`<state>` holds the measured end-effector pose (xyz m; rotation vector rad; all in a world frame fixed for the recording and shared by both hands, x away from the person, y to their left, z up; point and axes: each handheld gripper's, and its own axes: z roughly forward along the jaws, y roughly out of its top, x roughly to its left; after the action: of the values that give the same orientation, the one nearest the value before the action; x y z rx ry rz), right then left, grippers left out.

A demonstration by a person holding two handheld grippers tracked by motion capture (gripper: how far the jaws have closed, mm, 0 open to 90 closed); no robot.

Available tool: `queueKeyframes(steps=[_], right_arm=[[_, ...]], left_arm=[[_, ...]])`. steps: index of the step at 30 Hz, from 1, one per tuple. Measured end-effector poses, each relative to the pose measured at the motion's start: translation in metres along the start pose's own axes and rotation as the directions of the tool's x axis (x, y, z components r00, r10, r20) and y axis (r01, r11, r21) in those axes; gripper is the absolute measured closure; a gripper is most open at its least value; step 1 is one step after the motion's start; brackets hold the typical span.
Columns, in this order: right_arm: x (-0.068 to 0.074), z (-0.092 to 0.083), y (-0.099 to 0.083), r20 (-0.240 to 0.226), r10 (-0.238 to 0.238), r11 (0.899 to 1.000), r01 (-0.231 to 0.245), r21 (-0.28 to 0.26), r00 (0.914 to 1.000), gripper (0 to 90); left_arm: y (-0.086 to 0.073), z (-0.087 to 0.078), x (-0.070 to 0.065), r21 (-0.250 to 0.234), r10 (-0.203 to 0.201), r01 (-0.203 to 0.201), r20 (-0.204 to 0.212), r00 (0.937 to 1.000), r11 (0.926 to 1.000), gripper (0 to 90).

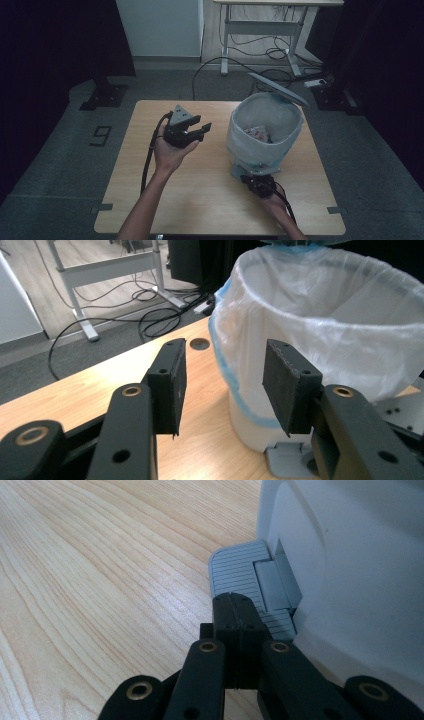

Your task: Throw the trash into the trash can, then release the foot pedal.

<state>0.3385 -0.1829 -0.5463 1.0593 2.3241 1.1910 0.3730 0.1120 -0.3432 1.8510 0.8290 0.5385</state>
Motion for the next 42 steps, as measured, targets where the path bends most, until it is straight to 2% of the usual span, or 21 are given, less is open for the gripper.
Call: queueKeyframes(steps=[9,20,28,29,31,33,37,42], right_arm=[[0.000,0.000,0.000,0.000,-0.002,1.000,0.002,-0.005,1.0000,90.0],[-0.001,0.000,0.000,-0.008,0.007,1.000,-0.007,-0.004,0.9999,90.0],[-0.003,-0.002,0.001,-0.017,0.022,1.000,-0.023,-0.017,0.9996,89.9],[-0.003,-0.003,0.001,-0.017,0.021,1.000,-0.021,-0.021,0.9996,87.6],[-0.004,-0.005,0.002,-0.026,0.041,0.998,-0.042,-0.043,0.9988,72.1],[-0.004,-0.006,0.002,-0.031,0.045,0.998,-0.047,-0.047,0.9985,70.2],[-0.001,-0.013,0.004,-0.068,0.071,0.993,-0.077,-0.087,0.9951,54.9],[0.001,-0.015,0.002,-0.066,0.044,0.994,-0.050,-0.093,0.9969,47.6]], left_arm=[[-0.016,-0.010,0.006,0.010,-0.012,0.012,-0.013,0.9998,0.9999,52.3],[-0.024,-0.014,0.005,0.022,0.000,0.000,-0.014,0.9999,0.9998,51.2],[-0.032,-0.017,0.007,0.026,-0.009,0.009,-0.014,0.9999,0.9996,51.1],[-0.034,-0.017,0.007,0.028,-0.011,0.011,-0.014,0.9998,0.9995,51.0],[-0.037,-0.018,0.009,0.031,-0.014,0.014,-0.015,0.9998,0.9994,50.8],[-0.038,-0.018,0.009,0.032,-0.017,0.017,-0.015,0.9998,0.9993,50.8],[-0.043,-0.019,0.011,0.036,-0.024,0.025,-0.014,0.9996,0.9990,50.3],[-0.045,-0.021,0.010,0.037,-0.020,0.020,-0.015,0.9997,0.9991,50.0]])
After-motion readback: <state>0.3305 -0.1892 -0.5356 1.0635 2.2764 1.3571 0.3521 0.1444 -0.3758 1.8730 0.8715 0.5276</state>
